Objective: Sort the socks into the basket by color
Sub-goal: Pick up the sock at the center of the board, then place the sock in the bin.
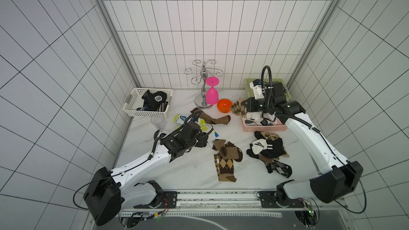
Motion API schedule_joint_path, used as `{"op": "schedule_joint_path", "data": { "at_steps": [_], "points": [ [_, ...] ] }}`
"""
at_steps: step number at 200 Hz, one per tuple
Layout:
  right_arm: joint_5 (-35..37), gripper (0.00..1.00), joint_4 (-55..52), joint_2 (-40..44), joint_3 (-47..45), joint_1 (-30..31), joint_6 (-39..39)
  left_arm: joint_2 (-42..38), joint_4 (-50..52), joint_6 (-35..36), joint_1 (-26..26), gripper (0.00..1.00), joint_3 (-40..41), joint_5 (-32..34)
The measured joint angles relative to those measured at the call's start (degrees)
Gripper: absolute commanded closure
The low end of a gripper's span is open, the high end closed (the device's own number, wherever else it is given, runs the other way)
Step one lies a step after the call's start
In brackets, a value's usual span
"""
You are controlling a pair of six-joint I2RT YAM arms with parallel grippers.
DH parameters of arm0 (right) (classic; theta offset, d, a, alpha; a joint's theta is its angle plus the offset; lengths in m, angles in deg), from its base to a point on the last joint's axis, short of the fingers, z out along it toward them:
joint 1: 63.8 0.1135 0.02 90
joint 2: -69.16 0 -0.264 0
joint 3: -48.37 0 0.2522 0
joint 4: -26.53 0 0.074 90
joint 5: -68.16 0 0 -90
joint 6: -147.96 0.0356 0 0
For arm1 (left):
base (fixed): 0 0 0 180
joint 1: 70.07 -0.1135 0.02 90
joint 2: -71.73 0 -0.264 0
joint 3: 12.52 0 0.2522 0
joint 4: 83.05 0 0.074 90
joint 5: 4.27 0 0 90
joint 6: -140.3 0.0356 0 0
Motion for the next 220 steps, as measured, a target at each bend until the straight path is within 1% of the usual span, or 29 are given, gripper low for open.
{"op": "schedule_joint_path", "data": {
  "at_steps": [34,77,116,139,180,220],
  "points": [
    [1.9,1.0,7.0,-3.0,3.1,-4.1,1.2,-0.9,0.0,0.6,0.0,0.32,-0.2,0.0],
    [7.5,1.0,17.9,-7.5,3.1,-7.5,1.1,-1.5,0.0,1.3,0.0,0.32,-0.2,0.0],
    [11.5,1.0,28.3,-13.4,3.1,-10.6,0.4,-1.8,0.0,1.5,0.0,0.32,-0.2,0.0],
    [13.2,1.0,32.7,-17.9,3.1,-11.9,-0.3,-2.0,0.0,1.5,0.0,0.32,-0.2,-0.2],
    [14.8,1.0,37.6,-25.5,3.9,-13.2,-1.6,-1.9,-0.9,1.7,0.0,0.32,-0.2,-0.2],
    [13.6,1.0,38.4,-34.6,8.9,-14.2,-2.6,-1.3,-2.0,2.3,0.0,0.31,-0.3,-0.4]
  ]
}}
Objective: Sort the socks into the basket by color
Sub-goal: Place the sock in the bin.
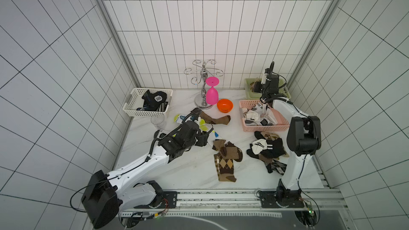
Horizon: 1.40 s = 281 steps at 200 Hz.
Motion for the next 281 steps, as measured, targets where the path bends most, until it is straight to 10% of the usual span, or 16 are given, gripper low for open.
{"op": "schedule_joint_path", "data": {
  "at_steps": [134,281],
  "points": [
    [-7.2,0.91,-5.4,-9.1,6.1,-1.8,0.4,7.6,-2.4,2.4,0.0,0.31,-5.3,-1.3],
    [-9.1,0.13,-6.5,-9.1,6.1,-1.8,1.6,7.9,-1.4,2.4,0.0,0.32,-5.8,-2.4]
  ]
}}
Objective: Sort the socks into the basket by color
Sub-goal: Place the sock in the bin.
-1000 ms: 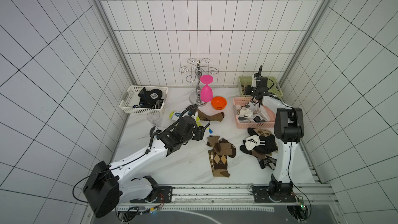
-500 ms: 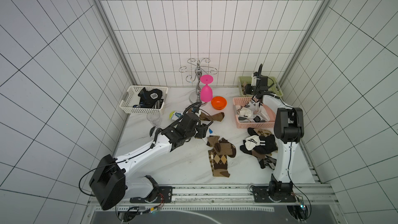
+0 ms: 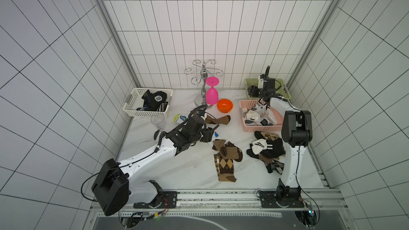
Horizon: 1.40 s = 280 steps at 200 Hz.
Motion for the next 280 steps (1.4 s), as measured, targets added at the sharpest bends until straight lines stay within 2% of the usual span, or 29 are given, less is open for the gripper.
{"op": "schedule_joint_path", "data": {
  "at_steps": [4,8,12,84,102,108,117,121,142,151,191,219,280],
  "points": [
    [0.0,0.1,0.0,0.0,0.0,0.0,-0.3,0.0,0.0,0.0,0.0,0.31,0.0,0.0],
    [0.0,0.03,0.0,0.0,0.0,0.0,-0.1,0.0,0.0,0.0,0.0,0.31,0.0,0.0],
    [0.0,0.01,0.0,0.0,0.0,0.0,-0.2,0.0,0.0,0.0,0.0,0.31,0.0,0.0],
    [0.4,0.01,-0.6,2.3,0.0,0.0,-0.2,0.0,0.0,0.0,0.0,0.31,0.0,-0.2],
    [0.6,0.1,-0.8,3.5,0.0,0.0,-0.2,0.0,0.0,0.0,0.0,0.32,0.0,-0.3],
    [0.7,0.2,-0.8,3.9,0.0,0.0,-0.2,0.0,0.0,0.0,0.0,0.32,0.0,-0.4],
    [1.0,0.42,-0.8,4.5,0.0,0.0,-0.1,0.0,-0.1,0.0,0.0,0.32,0.0,-0.5],
    [1.1,0.48,-0.8,4.8,0.0,0.0,-0.2,0.0,-0.1,0.0,0.0,0.32,0.1,-0.6],
    [1.2,0.72,-0.7,5.9,0.0,0.0,-0.1,0.0,-0.1,0.0,0.0,0.33,0.2,-1.0],
    [1.1,0.78,-0.7,5.9,0.0,0.0,0.2,0.0,-0.1,0.0,0.0,0.33,0.2,-1.2],
    [-1.5,0.82,-1.4,5.4,0.1,0.0,0.5,-0.3,-0.5,0.0,0.0,0.34,1.3,-1.7],
    [-2.8,0.83,-2.8,1.2,2.8,-0.1,1.2,-1.0,-0.2,0.0,0.0,0.34,2.5,-1.7],
    [-1.5,0.84,-5.3,-3.8,2.9,-1.6,2.0,-2.3,0.0,0.0,0.0,0.33,3.0,-1.7]
  ]
}}
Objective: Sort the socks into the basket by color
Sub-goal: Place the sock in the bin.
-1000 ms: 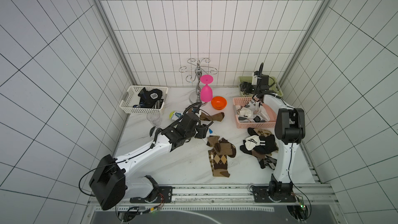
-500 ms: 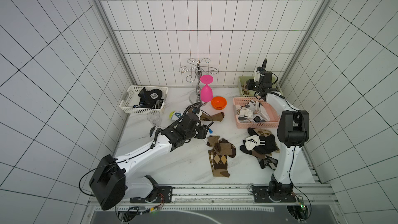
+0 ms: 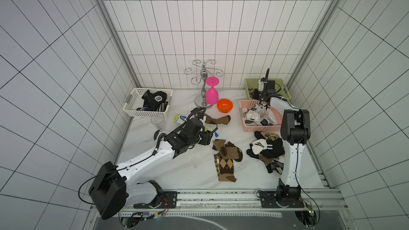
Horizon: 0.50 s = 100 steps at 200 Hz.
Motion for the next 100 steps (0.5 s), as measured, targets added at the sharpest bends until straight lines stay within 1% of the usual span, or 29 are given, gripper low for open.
{"op": "schedule_joint_path", "data": {
  "at_steps": [25,40,68,81,100],
  "points": [
    [0.9,0.81,0.1,0.0,1.8,-0.3,0.0,0.4,0.0,0.0,0.0,0.33,0.0,0.0],
    [1.1,0.76,0.4,0.0,2.8,-0.3,0.1,1.2,0.0,0.0,0.0,0.33,-0.1,0.0],
    [0.7,0.48,0.7,0.1,3.6,-0.3,0.6,3.0,0.0,0.1,0.0,0.31,-0.2,0.0],
    [0.3,0.32,0.5,0.2,3.6,-0.2,0.7,3.7,-0.1,0.2,0.0,0.3,-0.3,-0.1],
    [0.1,0.15,-0.3,1.2,3.5,0.4,1.3,4.6,-0.2,0.5,0.2,0.29,-0.5,-0.3]
  ]
}}
